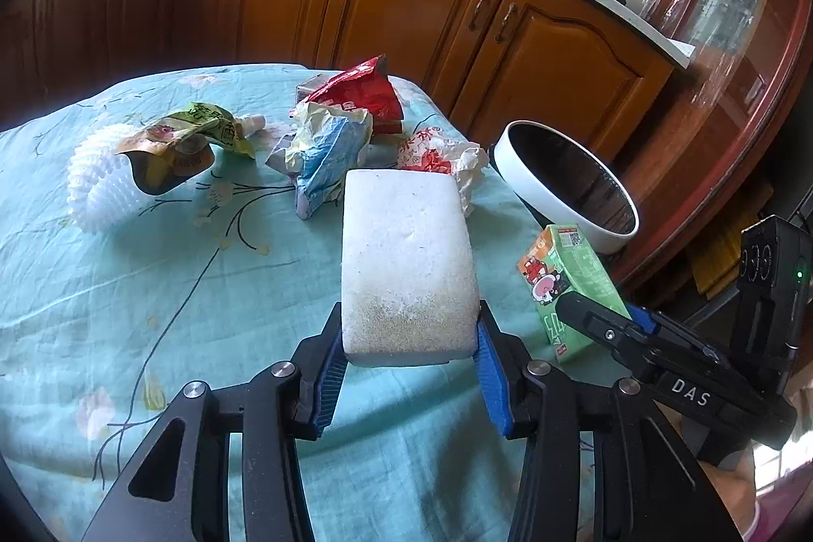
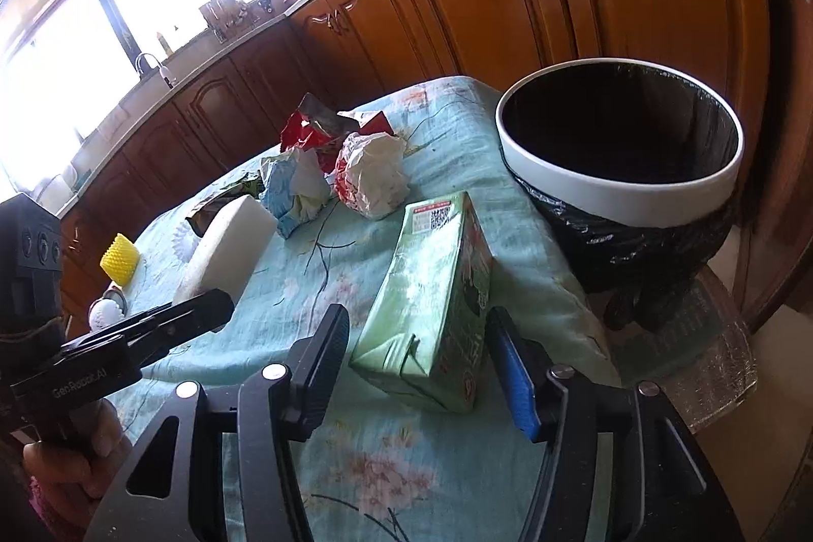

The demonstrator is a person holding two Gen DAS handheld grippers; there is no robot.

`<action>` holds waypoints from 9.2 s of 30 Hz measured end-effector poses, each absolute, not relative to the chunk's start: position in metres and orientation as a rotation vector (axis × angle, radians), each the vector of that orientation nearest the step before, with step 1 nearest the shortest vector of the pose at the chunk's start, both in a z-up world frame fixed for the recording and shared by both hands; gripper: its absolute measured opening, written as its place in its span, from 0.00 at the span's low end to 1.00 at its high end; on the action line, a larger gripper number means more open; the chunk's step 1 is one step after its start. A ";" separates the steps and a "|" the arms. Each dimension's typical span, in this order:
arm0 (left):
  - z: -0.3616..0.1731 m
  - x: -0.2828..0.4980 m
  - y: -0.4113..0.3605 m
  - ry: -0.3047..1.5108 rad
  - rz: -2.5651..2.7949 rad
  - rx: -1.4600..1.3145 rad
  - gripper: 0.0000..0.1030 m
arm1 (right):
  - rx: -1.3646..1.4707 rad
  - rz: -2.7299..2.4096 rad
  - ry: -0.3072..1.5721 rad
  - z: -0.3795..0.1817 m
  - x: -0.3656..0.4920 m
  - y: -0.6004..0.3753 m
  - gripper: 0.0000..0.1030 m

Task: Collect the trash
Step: 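Grasp the white foam block with left tool while right tool grasps green carton, then carry foam block and carton over the bin and open both tools, then move both open tools back toward the crumpled tissues and wrappers, then grasp the foil wrapper with left tool while right tool grasps white tissue, then carry foil wrapper and tissue over the bin and open both tools, then move both open tools back toward the fruit pouch and red bag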

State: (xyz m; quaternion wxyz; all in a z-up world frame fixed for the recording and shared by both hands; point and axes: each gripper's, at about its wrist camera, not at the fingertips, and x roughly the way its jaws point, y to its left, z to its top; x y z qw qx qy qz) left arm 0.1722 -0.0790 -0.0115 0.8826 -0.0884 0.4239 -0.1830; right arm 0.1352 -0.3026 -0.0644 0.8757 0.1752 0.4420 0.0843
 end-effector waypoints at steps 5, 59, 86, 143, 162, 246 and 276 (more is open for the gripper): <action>-0.011 0.175 -0.087 0.883 -0.393 -0.179 0.43 | 0.336 0.160 0.928 -0.067 0.139 -0.307 0.31; -0.017 0.333 -0.296 0.944 -0.530 0.041 0.44 | 0.384 0.015 0.891 -0.048 0.213 -0.471 0.31; -0.013 0.286 -0.249 0.871 -0.437 -0.026 0.75 | 0.519 0.007 0.844 -0.050 0.204 -0.481 0.91; -0.041 0.295 -0.084 0.916 -0.183 -0.208 0.65 | 0.452 0.302 0.979 -0.089 0.261 -0.289 0.41; -0.031 0.246 -0.111 0.903 -0.376 -0.167 0.26 | 0.459 0.301 0.912 -0.061 0.204 -0.314 0.34; -0.022 0.278 -0.224 0.909 -0.461 -0.090 0.66 | 0.501 0.018 0.824 -0.050 0.194 -0.457 0.82; -0.011 0.194 -0.057 0.864 -0.229 -0.196 0.66 | 0.460 0.277 0.913 -0.060 0.185 -0.296 0.84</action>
